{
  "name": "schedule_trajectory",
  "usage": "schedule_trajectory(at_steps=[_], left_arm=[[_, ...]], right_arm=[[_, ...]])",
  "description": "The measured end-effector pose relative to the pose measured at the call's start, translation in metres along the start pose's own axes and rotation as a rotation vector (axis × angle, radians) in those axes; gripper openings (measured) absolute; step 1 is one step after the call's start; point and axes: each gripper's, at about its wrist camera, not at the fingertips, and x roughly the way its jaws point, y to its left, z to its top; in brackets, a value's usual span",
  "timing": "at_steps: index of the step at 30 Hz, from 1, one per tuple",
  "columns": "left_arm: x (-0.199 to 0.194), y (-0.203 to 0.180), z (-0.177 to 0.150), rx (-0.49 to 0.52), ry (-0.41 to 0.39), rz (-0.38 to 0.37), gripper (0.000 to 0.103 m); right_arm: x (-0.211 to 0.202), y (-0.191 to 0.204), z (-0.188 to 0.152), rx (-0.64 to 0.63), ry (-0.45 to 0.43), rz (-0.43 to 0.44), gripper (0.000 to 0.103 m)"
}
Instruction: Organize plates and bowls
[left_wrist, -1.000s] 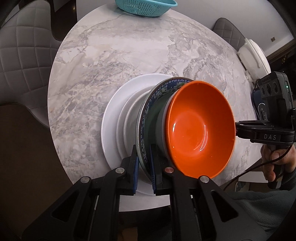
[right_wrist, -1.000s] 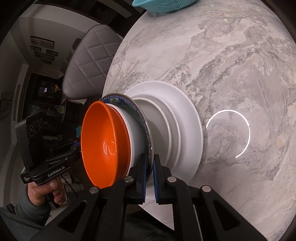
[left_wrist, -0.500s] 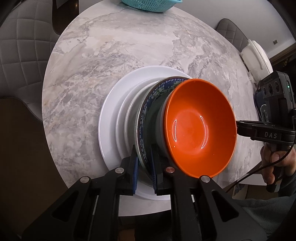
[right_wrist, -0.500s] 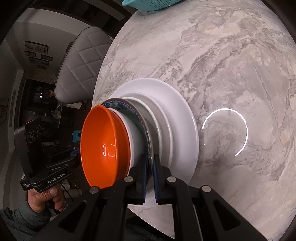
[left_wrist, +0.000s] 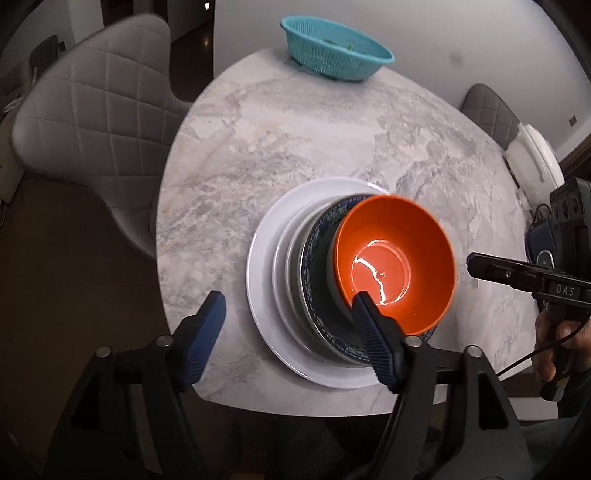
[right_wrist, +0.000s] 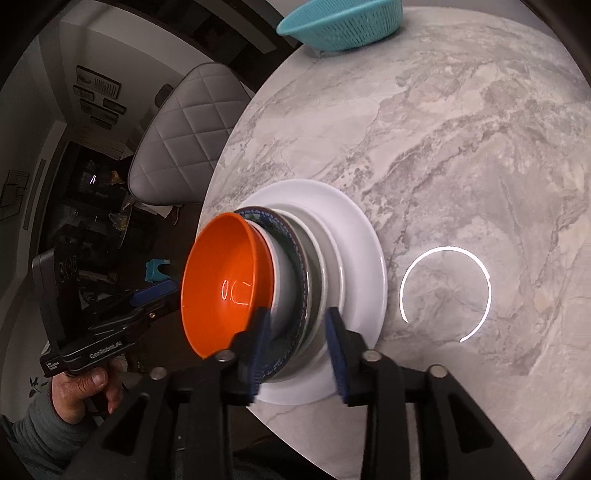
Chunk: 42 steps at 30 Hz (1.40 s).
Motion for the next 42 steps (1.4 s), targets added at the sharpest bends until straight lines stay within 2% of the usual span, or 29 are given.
schedule_trajectory(at_steps=[2, 3, 4, 5, 7, 9, 10, 12, 13, 16, 20, 24, 30, 36, 42], left_arm=[[-0.025, -0.008, 0.001, 0.026, -0.06, 0.032, 0.077], [-0.034, -0.013, 0.005, 0.042, -0.07, 0.051, 0.084], [-0.04, -0.019, 0.01, 0.055, -0.073, 0.072, 0.084], [-0.045, -0.025, 0.016, 0.06, -0.071, 0.09, 0.084], [-0.062, -0.038, 0.028, 0.07, -0.11, 0.115, 0.084], [-0.086, -0.052, 0.037, 0.129, -0.203, 0.111, 0.084], [-0.095, -0.058, 0.041, 0.154, -0.237, 0.142, 0.084], [-0.109, -0.069, 0.047, 0.201, -0.282, 0.28, 0.084], [-0.114, -0.072, 0.05, 0.226, -0.303, 0.279, 0.084], [-0.109, -0.067, 0.064, 0.27, -0.213, 0.06, 0.084], [-0.093, -0.067, 0.074, 0.36, -0.079, -0.019, 0.084], [-0.093, -0.074, 0.069, 0.434, -0.053, -0.037, 0.084], [-0.105, -0.092, 0.056, 0.501, -0.072, -0.062, 0.084], [-0.109, -0.098, 0.052, 0.511, -0.064, -0.078, 0.084], [-0.109, -0.096, 0.052, 0.52, -0.064, -0.063, 0.084]], right_arm=[[-0.024, 0.004, -0.006, -0.016, -0.065, -0.046, 0.067], [-0.036, 0.005, -0.009, -0.013, -0.097, -0.064, 0.072], [-0.049, 0.007, -0.012, -0.002, -0.133, -0.087, 0.084], [-0.061, 0.009, -0.016, 0.014, -0.169, -0.114, 0.091], [-0.081, 0.015, -0.023, 0.043, -0.226, -0.178, 0.091], [-0.094, 0.022, -0.027, 0.087, -0.264, -0.239, 0.092], [-0.099, 0.025, -0.028, 0.119, -0.278, -0.279, 0.093], [-0.107, 0.038, -0.032, 0.171, -0.298, -0.344, 0.093], [-0.111, 0.046, -0.034, 0.193, -0.321, -0.382, 0.093], [-0.116, 0.074, -0.04, 0.266, -0.388, -0.498, 0.094], [-0.111, 0.107, -0.048, 0.328, -0.434, -0.589, 0.096], [-0.112, 0.126, -0.057, 0.399, -0.456, -0.631, 0.096], [-0.126, 0.138, -0.064, 0.452, -0.5, -0.7, 0.096], [-0.133, 0.138, -0.068, 0.493, -0.517, -0.709, 0.096], [-0.135, 0.139, -0.068, 0.499, -0.523, -0.72, 0.096]])
